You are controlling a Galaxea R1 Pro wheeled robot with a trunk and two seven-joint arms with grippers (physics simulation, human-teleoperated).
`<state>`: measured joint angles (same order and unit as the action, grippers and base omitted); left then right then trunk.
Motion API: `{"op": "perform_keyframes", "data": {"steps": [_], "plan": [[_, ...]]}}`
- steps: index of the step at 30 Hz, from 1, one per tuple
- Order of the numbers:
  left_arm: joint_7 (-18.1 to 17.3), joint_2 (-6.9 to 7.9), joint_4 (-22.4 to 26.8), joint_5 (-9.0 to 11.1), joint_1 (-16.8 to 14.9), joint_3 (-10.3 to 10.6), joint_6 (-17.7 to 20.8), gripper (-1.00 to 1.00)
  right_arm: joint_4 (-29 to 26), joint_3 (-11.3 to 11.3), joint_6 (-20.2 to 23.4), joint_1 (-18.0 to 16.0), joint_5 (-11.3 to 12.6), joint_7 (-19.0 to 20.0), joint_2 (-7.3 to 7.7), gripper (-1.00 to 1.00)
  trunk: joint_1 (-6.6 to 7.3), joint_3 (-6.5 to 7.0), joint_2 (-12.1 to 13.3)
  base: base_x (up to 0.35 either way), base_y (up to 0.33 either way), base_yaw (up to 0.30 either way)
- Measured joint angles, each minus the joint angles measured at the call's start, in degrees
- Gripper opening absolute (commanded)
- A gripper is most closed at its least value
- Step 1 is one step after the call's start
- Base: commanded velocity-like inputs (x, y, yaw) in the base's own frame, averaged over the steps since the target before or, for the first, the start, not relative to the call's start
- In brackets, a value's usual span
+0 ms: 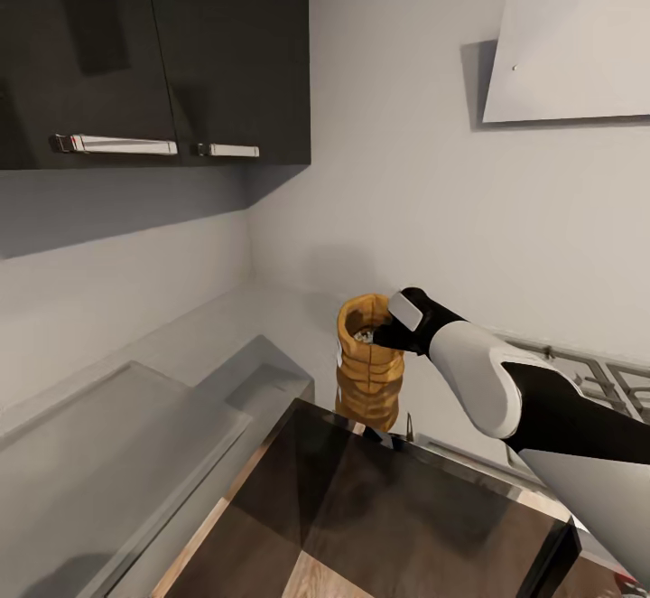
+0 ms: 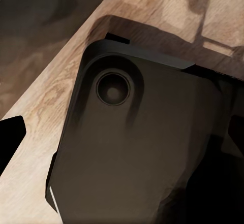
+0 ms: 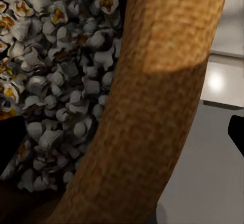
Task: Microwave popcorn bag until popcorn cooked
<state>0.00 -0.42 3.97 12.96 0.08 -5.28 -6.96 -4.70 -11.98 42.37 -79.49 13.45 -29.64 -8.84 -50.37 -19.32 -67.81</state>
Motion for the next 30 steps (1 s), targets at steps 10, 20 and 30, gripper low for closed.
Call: {"op": "perform_keyframes", "data": {"steps": [10,20,30], "plan": [[0.0,-0.01,0.0,0.0,0.0,0.0,0.0,1.0,-0.24,0.45,0.04,0.01,-0.7,-0.29,0.0,-1.0,0.0,0.0,0.01,0.0,0.0,0.0],[0.0,-0.02,0.01,-0.01,0.0,0.0,0.0,1.0,-0.34,1.04,1.55,0.01,-1.76,-0.45,-0.15,-1.0,0.0,0.0,0.0,0.0,0.0,0.0],[0.0,-0.02,0.01,-0.03,0.0,0.0,0.0,1.0,-16.18,0.05,16.7,0.06,-0.88,-2.81,-0.82,-1.0,-0.01,-0.01,0.01,0.0,0.0,0.0]]}}
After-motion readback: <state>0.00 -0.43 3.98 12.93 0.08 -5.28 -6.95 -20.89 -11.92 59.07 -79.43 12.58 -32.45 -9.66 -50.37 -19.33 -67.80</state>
